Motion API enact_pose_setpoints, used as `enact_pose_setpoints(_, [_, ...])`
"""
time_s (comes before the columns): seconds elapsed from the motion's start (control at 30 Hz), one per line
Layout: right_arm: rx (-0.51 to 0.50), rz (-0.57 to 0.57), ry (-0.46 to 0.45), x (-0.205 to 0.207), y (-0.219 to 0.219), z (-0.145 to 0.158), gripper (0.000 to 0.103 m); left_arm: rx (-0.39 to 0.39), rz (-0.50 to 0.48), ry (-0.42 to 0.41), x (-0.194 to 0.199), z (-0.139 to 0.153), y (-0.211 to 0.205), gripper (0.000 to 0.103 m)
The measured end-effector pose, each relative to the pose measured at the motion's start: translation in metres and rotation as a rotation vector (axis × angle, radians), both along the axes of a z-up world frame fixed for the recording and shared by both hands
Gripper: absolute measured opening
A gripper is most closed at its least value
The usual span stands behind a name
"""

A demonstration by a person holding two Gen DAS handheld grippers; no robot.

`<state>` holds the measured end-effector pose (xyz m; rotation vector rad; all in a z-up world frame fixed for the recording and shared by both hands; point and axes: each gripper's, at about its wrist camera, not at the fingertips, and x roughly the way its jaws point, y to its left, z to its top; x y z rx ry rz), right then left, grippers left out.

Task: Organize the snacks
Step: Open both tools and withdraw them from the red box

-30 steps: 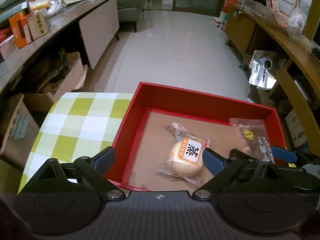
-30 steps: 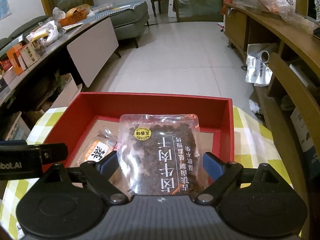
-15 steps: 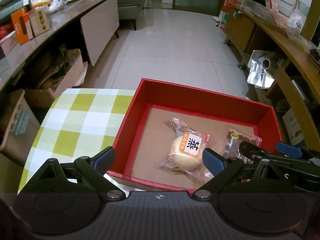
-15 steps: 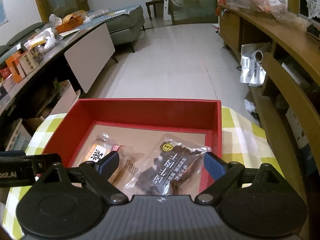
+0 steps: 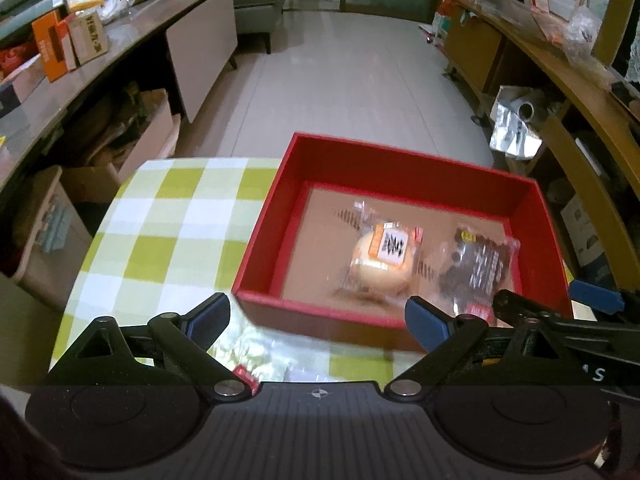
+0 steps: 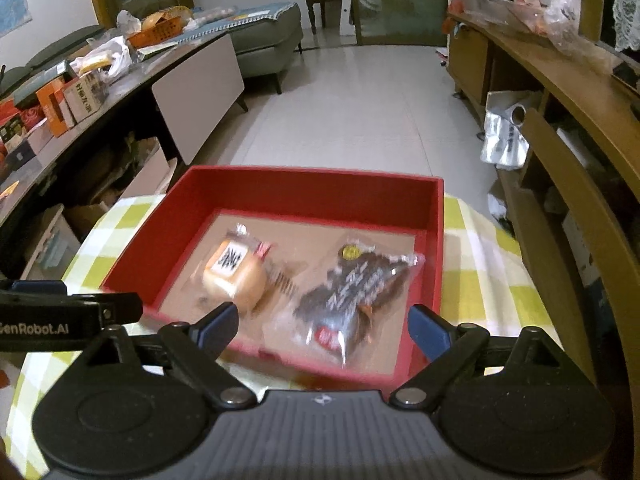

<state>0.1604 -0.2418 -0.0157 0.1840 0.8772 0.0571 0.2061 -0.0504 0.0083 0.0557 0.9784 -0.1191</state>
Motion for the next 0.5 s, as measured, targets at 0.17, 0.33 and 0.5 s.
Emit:
enact_pose_setpoints(0.17, [-0.012,0.011,0.043,-0.020,0.005,-0.007,0.099,0.010,-0.024,0.041,-0.018,-0.008,0.010,0.097])
enact_pose_setpoints(0.33, [0.003,0.025,0.095,-0.033,0.009,-0.016,0.099,0.025,-0.046,0.069,-0.030,-0.015,0.019,0.097])
enact_pose_setpoints(0.5, [0.014,0.059,0.105,-0.041,0.021,-0.016,0.099,0.026,-0.051,0.103,-0.035,-0.022,0.031,0.097])
